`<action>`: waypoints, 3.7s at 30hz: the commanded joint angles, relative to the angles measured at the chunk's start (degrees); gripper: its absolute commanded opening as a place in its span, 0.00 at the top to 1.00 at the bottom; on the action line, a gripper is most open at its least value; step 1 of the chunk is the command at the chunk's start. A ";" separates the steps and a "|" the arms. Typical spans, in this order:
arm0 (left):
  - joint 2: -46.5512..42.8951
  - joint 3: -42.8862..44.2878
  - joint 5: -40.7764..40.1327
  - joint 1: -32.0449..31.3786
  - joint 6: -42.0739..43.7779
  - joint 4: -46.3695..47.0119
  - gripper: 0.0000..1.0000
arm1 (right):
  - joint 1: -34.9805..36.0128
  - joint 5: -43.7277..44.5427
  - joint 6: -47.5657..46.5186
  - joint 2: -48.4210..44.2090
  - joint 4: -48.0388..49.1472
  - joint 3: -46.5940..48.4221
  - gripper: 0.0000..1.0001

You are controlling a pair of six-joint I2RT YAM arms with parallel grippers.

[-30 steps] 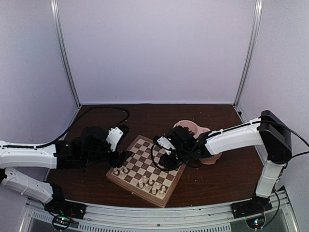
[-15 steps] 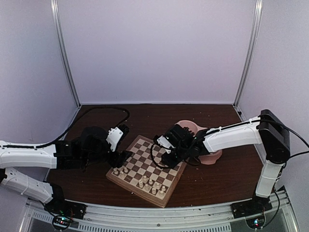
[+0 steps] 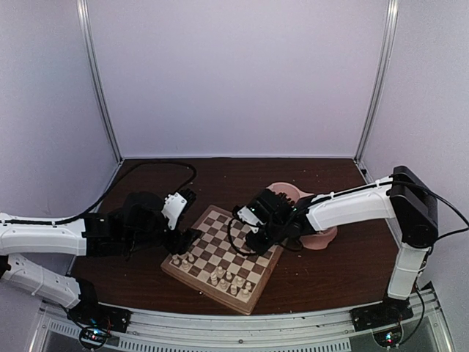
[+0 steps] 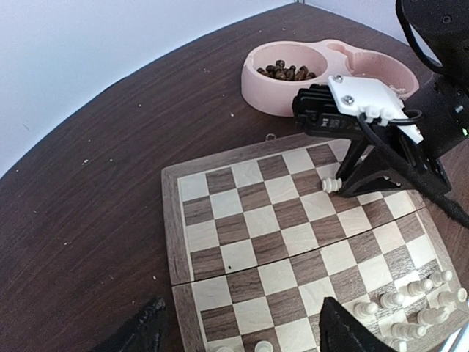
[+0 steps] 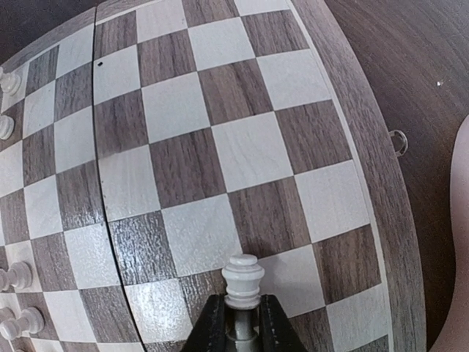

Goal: Set up the chess pieces on the board
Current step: Pass from the right arm to the left

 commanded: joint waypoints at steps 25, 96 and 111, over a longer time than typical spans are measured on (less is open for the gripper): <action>10.69 1.83 46.34 12.63 -15.30 14.83 0.22 | 5.96 -2.71 -4.91 -15.53 15.81 -13.04 0.90; 29.29 4.96 66.52 12.53 -31.38 32.50 0.93 | 13.51 10.57 -10.93 -15.45 18.39 -12.97 0.76; 10.20 4.47 42.90 12.54 -15.67 7.42 0.95 | 13.45 17.38 -9.86 -22.97 23.98 -19.13 0.48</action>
